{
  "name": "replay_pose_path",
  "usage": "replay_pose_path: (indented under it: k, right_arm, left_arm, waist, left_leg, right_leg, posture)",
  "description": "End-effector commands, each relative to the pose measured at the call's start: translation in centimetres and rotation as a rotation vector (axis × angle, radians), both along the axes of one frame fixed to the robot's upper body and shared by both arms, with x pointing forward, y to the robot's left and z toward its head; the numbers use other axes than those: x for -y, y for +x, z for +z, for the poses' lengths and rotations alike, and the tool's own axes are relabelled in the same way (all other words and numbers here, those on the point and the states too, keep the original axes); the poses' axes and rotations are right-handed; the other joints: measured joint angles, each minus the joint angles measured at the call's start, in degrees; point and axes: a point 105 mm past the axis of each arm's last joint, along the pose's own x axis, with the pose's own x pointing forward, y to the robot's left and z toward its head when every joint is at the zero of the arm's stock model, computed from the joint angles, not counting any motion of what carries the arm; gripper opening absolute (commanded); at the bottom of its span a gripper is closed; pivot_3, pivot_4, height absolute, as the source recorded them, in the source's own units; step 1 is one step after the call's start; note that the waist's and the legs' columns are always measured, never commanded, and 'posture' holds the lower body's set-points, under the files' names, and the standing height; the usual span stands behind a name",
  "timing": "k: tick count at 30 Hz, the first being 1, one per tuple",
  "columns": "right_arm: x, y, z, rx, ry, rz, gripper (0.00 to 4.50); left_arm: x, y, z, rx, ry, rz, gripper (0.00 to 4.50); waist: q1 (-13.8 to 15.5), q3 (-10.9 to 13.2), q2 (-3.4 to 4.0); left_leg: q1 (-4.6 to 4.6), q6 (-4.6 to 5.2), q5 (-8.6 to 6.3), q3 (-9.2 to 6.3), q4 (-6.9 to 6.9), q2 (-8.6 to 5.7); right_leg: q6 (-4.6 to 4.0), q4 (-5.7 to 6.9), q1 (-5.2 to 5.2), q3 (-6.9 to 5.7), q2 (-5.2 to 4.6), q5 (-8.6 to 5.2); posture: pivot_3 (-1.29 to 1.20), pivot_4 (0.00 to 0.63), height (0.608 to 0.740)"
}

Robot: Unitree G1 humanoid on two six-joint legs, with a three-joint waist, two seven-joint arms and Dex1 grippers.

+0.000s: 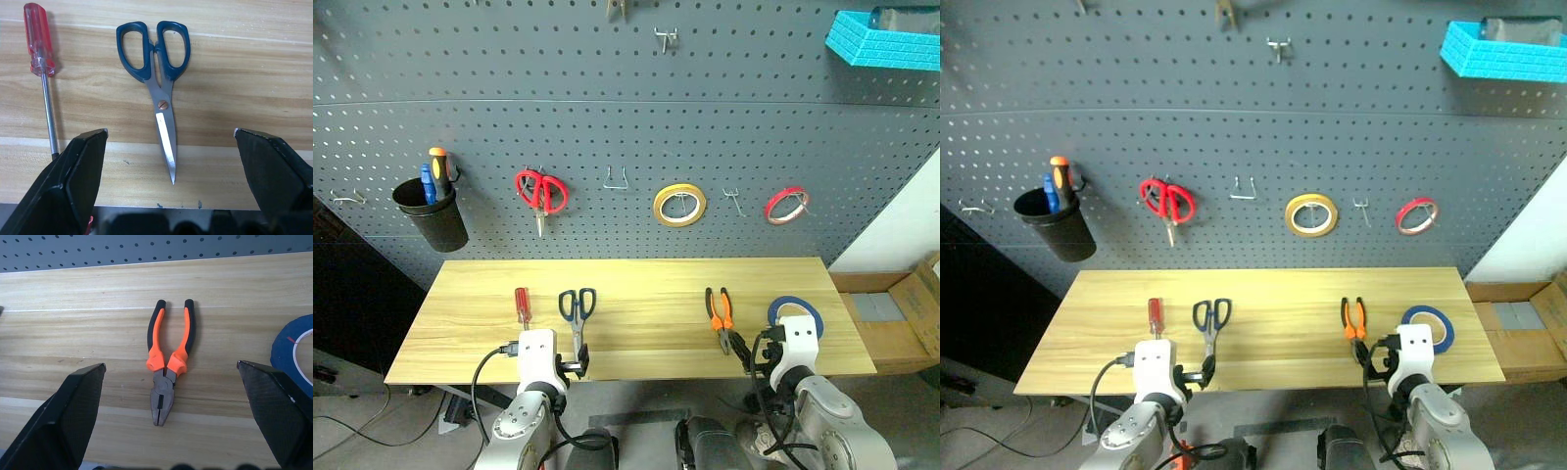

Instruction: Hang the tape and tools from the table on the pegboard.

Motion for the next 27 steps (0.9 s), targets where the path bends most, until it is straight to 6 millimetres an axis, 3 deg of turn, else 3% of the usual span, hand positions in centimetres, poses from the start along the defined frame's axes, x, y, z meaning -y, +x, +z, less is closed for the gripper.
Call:
replay_pose_path:
  k: [1,27]
  right_arm:
    - [0.0,0.4,1.5,0.055,-0.009,0.002,4.50]
    - [-0.6,0.5,2.9,0.056,-0.016,0.003,4.50]
  left_arm:
    - [0.0,0.5,1.3,0.050,0.013,-0.003,4.46]
    - [-1.1,0.1,2.0,0.073,0.050,0.064,4.46]
  waist:
    - [0.0,0.0,0.00]
    - [0.0,1.2,-0.04]
  left_leg:
    - [0.00,0.00,0.00,0.00,0.00,0.00]
    - [-0.01,-0.01,0.00,-0.05,-0.01,0.01]
  right_leg:
    - [0.00,0.00,0.00,0.00,0.00,0.00]
    - [-0.01,-0.02,-0.03,-0.01,-0.02,-0.01]
  posture:
    - [0.04,0.143,0.740]
    - [0.05,0.170,0.740]
